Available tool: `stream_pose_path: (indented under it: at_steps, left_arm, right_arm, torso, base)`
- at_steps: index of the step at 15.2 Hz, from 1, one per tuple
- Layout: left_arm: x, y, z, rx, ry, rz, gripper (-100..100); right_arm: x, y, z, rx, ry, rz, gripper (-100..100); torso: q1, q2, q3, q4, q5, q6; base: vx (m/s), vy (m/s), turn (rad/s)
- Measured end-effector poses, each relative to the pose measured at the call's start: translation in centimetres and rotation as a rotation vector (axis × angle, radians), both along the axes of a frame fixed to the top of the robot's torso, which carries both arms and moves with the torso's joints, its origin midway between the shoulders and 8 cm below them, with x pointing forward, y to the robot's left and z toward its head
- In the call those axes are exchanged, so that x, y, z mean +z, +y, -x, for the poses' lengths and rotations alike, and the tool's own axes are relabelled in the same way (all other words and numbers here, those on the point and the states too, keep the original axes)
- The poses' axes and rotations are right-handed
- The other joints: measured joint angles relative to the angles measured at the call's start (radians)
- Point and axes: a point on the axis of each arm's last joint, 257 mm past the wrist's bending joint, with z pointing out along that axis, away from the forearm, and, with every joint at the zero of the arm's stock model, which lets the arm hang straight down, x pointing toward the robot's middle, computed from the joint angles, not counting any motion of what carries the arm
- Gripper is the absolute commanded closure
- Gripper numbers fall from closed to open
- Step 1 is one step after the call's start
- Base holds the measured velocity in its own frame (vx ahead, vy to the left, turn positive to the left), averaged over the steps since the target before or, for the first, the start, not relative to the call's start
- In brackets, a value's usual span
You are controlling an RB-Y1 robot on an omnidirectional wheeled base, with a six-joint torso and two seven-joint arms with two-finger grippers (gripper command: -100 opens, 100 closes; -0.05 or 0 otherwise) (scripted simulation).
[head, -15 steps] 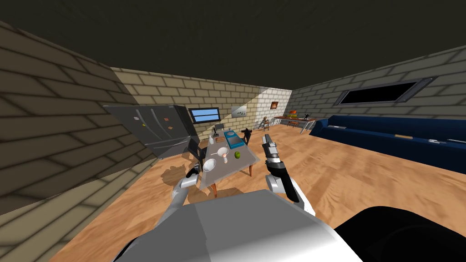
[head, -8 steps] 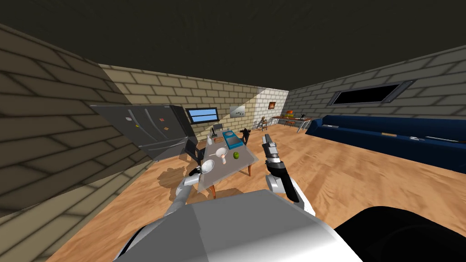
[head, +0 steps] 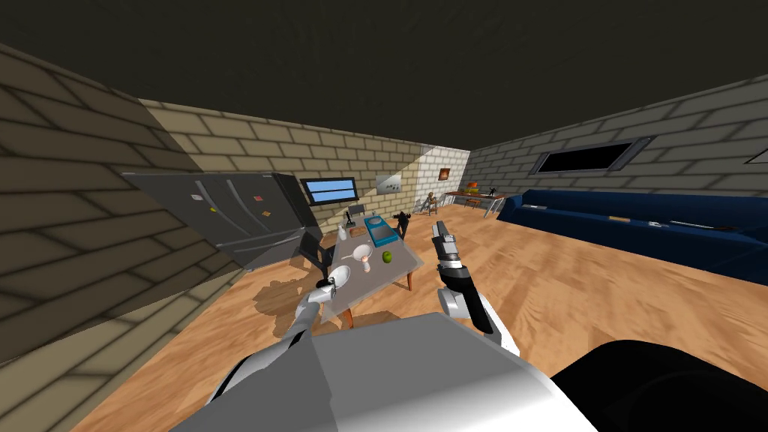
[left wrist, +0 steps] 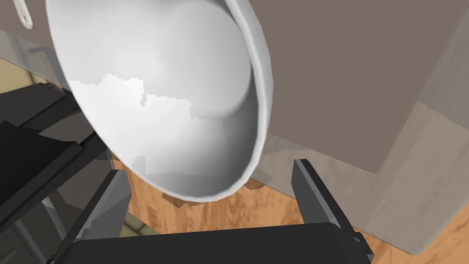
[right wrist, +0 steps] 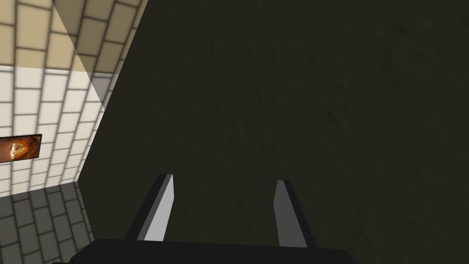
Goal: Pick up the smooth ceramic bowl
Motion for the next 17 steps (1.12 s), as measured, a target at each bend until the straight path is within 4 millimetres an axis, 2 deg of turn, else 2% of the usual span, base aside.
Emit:
stream_pose_path:
  at_steps: [6,13,14,17]
  left_arm:
    - [-2.0,-2.1,1.7,0.021,0.098,0.060,-100]
    - [-3.8,-2.6,3.6,0.015,0.102,0.063,-100]
    - [-3.8,-2.6,3.6,0.014,0.100,0.062,100]
    - [-3.9,-2.6,3.7,0.014,0.103,0.062,100]
  right_arm:
    - [0.0,0.0,0.0,0.000,0.000,0.000,0]
    - [0.0,0.0,0.0,0.000,0.000,0.000,0]
    - [0.0,0.0,0.0,0.000,0.000,0.000,0]
    - [0.0,0.0,0.0,0.000,0.000,0.000,0]
  torso:
    - [0.000,0.000,0.000,0.000,0.000,0.000]
    - [0.003,-0.005,-0.003,-0.001,0.001,-0.001]
    - [0.003,-0.004,-0.002,-0.001,0.001,0.000]
    - [0.002,0.000,0.000,0.001,0.000,0.000]
  base:
    - [0.019,-0.012,-0.041]
    - [0.075,0.018,0.017]
    - [0.021,0.006,0.000]
    - [0.005,0.002,-0.001]
